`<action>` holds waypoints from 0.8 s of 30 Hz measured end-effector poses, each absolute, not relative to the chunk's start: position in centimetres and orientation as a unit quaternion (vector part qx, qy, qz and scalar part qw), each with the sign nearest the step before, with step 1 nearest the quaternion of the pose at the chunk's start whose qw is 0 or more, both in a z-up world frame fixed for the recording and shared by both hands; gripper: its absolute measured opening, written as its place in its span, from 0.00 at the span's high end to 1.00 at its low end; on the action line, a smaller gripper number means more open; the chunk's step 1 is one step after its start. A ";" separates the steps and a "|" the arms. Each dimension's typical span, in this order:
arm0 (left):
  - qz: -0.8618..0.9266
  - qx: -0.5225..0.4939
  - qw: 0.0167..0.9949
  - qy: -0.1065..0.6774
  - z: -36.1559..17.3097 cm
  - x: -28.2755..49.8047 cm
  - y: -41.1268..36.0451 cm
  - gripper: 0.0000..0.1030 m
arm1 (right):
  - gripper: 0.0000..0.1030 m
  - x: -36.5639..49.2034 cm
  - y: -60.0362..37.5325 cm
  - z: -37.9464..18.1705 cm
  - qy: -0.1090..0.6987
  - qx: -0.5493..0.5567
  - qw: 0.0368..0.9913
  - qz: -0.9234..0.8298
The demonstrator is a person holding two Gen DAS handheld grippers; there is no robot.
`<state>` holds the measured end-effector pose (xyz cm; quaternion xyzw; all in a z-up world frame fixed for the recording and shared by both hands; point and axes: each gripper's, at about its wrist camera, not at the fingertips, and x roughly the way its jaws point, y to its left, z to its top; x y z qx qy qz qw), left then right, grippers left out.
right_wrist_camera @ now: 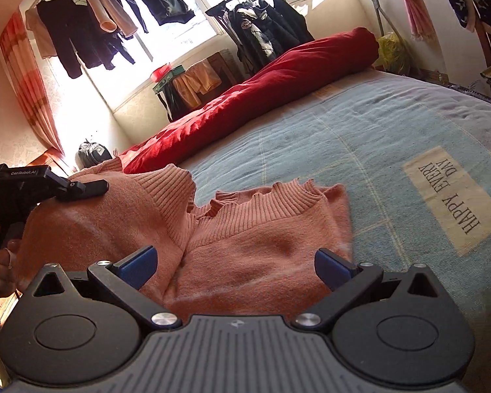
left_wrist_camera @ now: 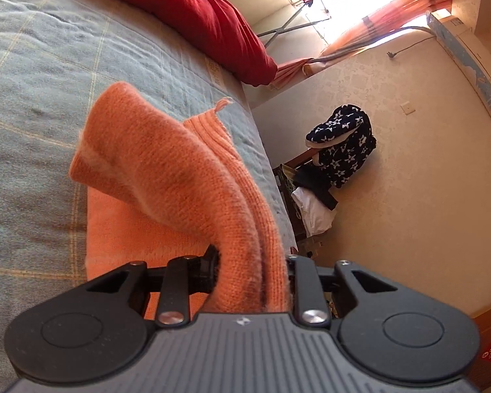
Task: Fold clothes
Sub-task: 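Lift the side edge with the left tool and fold it over the sweater, then open the left tool to release the folded side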
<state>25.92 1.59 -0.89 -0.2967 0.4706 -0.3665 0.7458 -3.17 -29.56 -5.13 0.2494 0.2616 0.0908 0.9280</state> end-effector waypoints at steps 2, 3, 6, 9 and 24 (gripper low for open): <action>-0.358 -0.289 0.744 0.484 -1.4 26.0 -0.2 0.77 | 0.00 -3.8 -30.5 -5.2 0.258 0.249 0.930 0.083; -0.356 -0.285 0.744 0.489 -1.6 26.0 -1.1 0.77 | 0.00 -4.2 -31.0 -5.1 0.255 0.249 0.931 0.078; -0.350 -0.271 0.744 0.501 -2.0 25.9 -3.4 0.77 | 0.00 -5.0 -32.1 -5.2 0.252 0.249 0.933 0.065; -0.345 -0.257 0.745 0.510 -2.2 25.6 -5.4 0.77 | 0.00 -5.6 -33.2 -5.6 0.251 0.256 0.932 0.054; -0.325 -0.183 0.751 0.544 -3.7 25.8 -12.3 0.76 | 0.00 -6.5 -35.2 -6.1 0.245 0.264 0.932 0.042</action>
